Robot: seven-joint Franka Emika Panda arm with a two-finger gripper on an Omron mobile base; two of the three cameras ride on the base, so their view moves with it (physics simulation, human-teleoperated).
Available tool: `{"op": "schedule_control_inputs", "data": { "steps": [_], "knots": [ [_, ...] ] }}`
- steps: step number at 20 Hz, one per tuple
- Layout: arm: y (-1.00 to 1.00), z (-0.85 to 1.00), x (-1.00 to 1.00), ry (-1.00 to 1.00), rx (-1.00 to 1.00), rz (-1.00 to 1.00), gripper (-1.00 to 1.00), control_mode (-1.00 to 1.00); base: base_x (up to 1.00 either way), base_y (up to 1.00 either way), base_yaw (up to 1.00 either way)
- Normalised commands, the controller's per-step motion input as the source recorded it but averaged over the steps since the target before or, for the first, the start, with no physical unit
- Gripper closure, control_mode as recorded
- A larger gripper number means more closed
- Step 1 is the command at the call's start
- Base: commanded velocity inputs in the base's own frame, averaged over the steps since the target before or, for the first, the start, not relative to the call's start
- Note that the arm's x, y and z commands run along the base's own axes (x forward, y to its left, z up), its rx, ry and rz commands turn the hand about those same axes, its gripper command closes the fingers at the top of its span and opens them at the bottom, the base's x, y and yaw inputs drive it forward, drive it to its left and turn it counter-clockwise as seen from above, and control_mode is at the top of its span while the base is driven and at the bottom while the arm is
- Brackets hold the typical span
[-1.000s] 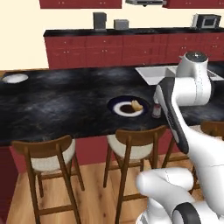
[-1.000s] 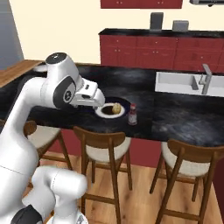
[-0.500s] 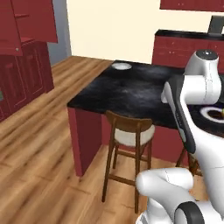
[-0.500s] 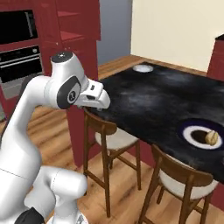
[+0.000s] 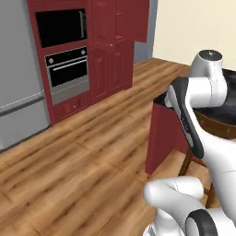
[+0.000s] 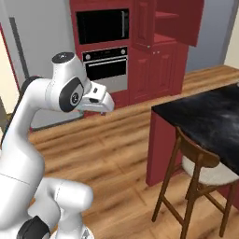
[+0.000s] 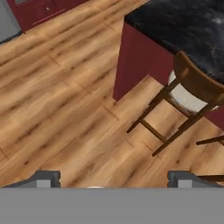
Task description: Move the hot dog bun to the plate on the dining table and place the condiment next to that plate. Then navigate to the fridge and take the sausage and place it on the plate as well.
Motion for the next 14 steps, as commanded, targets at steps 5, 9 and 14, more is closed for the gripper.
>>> {"op": "schedule_control_inputs", "data": {
  "steps": [5, 9, 14],
  "knots": [
    [0.0, 0.0, 0.0, 0.0, 0.0, 0.0, -1.0, 1.0, 0.22, 0.94, 0.38],
    [0.0, 0.0, 0.0, 0.0, 0.0, 0.0, -1.0, 1.0, 0.98, 0.48, 0.48],
    [0.0, 0.0, 0.0, 0.0, 0.0, 0.0, -1.0, 1.0, 1.0, 0.06, 0.48]
  ]
}}
